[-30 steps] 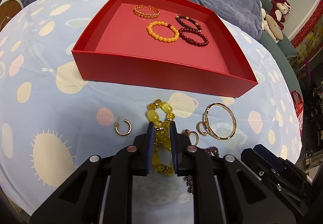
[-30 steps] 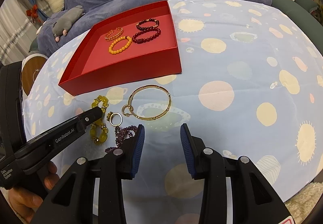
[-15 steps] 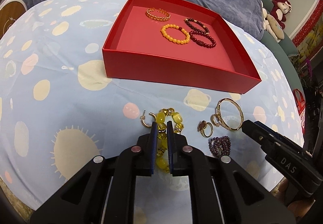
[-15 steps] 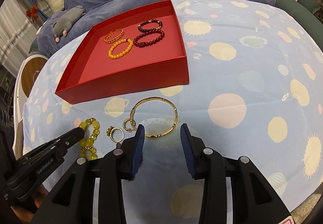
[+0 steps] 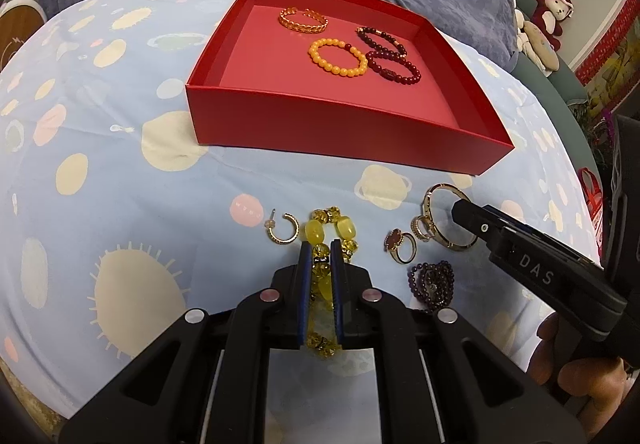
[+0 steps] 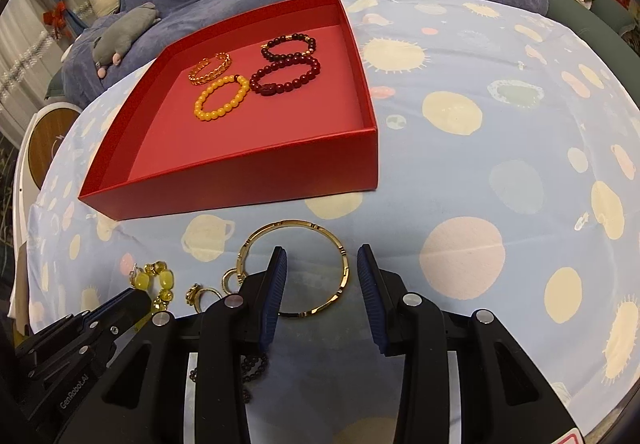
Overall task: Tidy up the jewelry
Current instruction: 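Close the right gripper on the gold clasp bangle while the left holds the yellow bracelet, then carry both bracelets into the red box and open both grippers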
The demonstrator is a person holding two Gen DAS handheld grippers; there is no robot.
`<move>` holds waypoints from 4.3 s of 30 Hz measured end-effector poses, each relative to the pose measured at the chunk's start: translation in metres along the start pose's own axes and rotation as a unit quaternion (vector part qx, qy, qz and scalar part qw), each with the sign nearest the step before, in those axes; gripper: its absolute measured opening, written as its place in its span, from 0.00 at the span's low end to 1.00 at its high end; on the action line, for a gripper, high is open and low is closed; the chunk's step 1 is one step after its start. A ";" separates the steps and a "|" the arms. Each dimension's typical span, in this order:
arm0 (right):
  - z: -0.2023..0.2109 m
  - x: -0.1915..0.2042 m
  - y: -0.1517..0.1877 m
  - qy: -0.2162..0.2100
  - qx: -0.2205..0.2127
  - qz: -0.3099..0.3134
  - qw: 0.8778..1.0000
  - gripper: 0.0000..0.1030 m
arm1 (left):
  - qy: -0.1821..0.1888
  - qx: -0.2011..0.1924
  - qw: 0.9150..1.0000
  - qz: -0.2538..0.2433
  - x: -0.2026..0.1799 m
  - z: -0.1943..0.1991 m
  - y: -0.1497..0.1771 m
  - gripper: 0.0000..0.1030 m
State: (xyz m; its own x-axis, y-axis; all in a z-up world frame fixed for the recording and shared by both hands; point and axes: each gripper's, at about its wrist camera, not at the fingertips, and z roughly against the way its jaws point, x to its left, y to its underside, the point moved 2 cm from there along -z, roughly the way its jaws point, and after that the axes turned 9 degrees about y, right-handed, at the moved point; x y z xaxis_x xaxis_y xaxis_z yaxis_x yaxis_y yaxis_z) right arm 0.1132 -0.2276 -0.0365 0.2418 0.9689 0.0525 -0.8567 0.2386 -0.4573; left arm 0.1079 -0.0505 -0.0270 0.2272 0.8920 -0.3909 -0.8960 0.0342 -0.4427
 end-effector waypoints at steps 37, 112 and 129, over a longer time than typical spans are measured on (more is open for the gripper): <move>0.001 0.012 0.004 0.012 -0.012 0.005 1.000 0.39 | 0.002 0.000 1.000 0.005 -0.001 -0.001 0.000 0.09; 0.023 0.043 -0.102 -0.020 -0.086 0.063 0.994 0.58 | 0.089 -0.081 0.992 -0.030 -0.033 0.032 -0.162 0.09; -0.029 0.065 -0.096 0.005 -0.044 0.089 0.995 0.59 | 0.030 -0.055 0.998 0.010 0.025 -0.020 -0.155 0.20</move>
State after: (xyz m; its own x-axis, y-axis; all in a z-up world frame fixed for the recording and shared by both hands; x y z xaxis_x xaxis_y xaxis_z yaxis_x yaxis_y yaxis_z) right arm 0.2247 -0.1892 -0.0148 0.0948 0.9945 -0.0452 -0.8428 0.0560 -0.5353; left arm 0.2600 -0.0422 0.0153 0.2349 0.8630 -0.4472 -0.8545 -0.0359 -0.5182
